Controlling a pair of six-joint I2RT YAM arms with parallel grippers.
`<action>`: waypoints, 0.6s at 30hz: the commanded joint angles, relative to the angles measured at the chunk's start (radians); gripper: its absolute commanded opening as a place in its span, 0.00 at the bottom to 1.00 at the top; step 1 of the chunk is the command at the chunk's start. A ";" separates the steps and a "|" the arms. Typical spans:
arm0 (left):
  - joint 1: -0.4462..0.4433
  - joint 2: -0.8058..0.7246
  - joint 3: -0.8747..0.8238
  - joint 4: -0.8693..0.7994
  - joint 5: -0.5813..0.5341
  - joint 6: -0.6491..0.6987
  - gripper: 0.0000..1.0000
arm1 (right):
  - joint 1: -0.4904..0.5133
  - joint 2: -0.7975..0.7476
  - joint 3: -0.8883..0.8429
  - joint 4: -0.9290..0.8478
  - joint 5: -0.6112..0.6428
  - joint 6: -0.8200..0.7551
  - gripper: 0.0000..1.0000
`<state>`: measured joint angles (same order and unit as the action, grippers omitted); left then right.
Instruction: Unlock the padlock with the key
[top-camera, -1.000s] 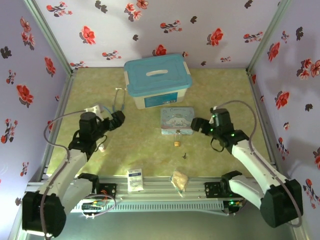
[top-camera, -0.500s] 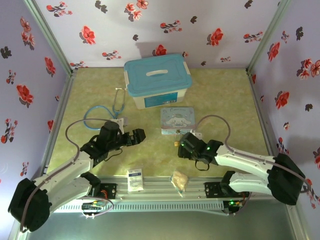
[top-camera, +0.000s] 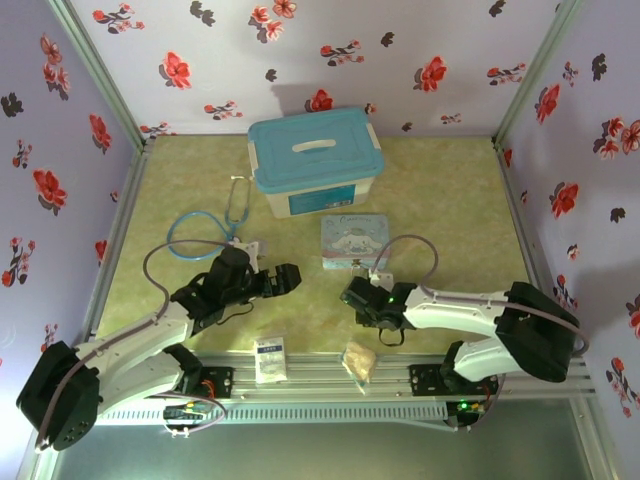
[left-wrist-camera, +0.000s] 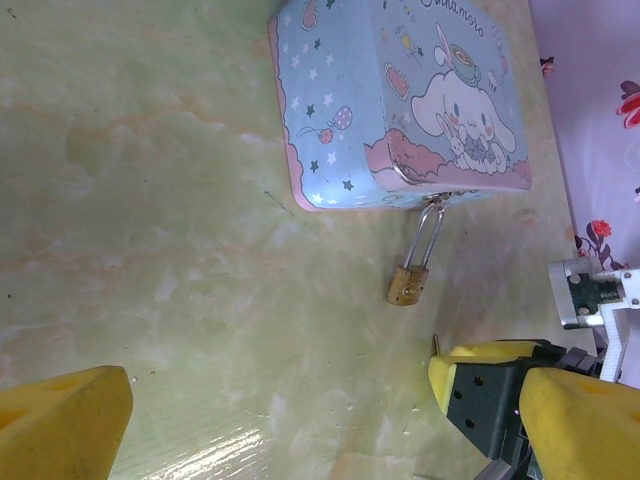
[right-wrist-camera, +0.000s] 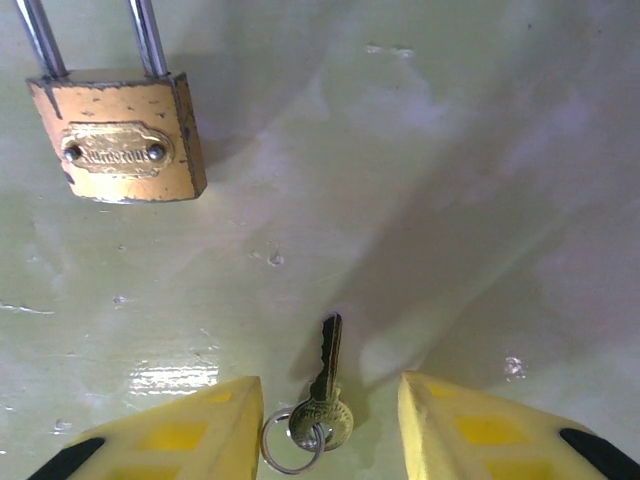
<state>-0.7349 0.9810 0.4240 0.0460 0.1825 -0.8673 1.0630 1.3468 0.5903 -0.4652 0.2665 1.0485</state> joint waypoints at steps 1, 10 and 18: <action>-0.012 0.001 -0.003 0.035 -0.022 -0.013 1.00 | 0.030 0.015 0.033 -0.034 0.036 0.027 0.39; -0.018 -0.007 -0.022 0.055 -0.033 -0.027 1.00 | 0.069 -0.009 0.017 -0.115 0.049 0.048 0.42; -0.024 -0.009 -0.025 0.068 -0.036 -0.038 1.00 | 0.069 -0.106 -0.009 -0.096 0.080 0.060 0.43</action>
<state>-0.7490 0.9817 0.4030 0.0887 0.1600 -0.8921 1.1259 1.2793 0.5934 -0.5739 0.3080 1.0840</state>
